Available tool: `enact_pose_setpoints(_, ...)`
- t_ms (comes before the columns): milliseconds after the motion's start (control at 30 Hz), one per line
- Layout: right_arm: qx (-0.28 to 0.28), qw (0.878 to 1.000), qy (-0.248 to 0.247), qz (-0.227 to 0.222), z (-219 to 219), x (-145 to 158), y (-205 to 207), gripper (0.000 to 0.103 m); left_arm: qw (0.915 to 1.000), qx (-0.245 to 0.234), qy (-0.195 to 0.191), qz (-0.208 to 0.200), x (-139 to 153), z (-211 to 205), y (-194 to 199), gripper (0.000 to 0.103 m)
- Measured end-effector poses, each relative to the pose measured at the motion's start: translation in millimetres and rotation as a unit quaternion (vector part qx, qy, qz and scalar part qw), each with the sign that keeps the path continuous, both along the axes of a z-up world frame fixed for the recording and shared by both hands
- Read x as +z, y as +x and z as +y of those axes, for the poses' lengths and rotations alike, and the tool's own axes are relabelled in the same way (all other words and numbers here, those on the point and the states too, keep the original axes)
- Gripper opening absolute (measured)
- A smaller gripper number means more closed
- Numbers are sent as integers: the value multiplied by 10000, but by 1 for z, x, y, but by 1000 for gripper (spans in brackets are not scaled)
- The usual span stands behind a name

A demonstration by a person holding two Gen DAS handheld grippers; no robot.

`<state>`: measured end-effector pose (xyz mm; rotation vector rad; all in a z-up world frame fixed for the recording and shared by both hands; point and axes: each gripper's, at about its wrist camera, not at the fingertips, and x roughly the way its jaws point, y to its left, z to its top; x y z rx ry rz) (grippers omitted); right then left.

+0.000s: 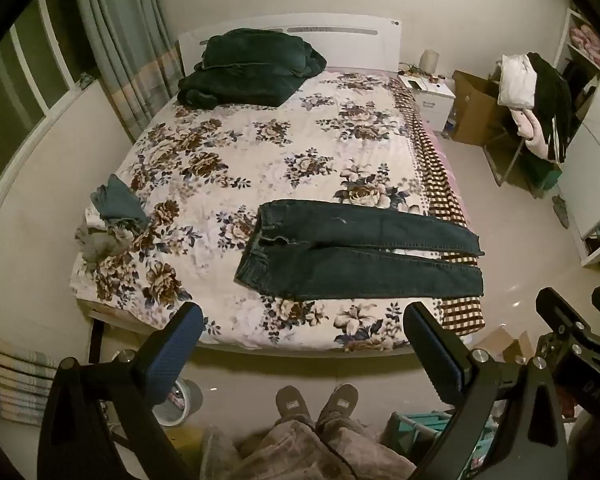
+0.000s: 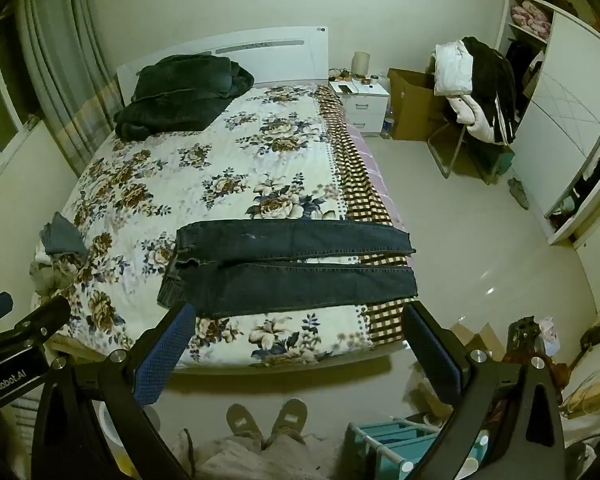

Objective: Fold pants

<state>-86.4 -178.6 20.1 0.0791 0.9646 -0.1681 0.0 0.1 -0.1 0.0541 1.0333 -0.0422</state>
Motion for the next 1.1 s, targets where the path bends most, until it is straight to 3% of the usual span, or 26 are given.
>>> enact_pose_setpoints(1100, -12, 10000, 6, 15, -2, 4, -2, 103, 10000, 7, 26, -6, 2, 3, 1, 102)
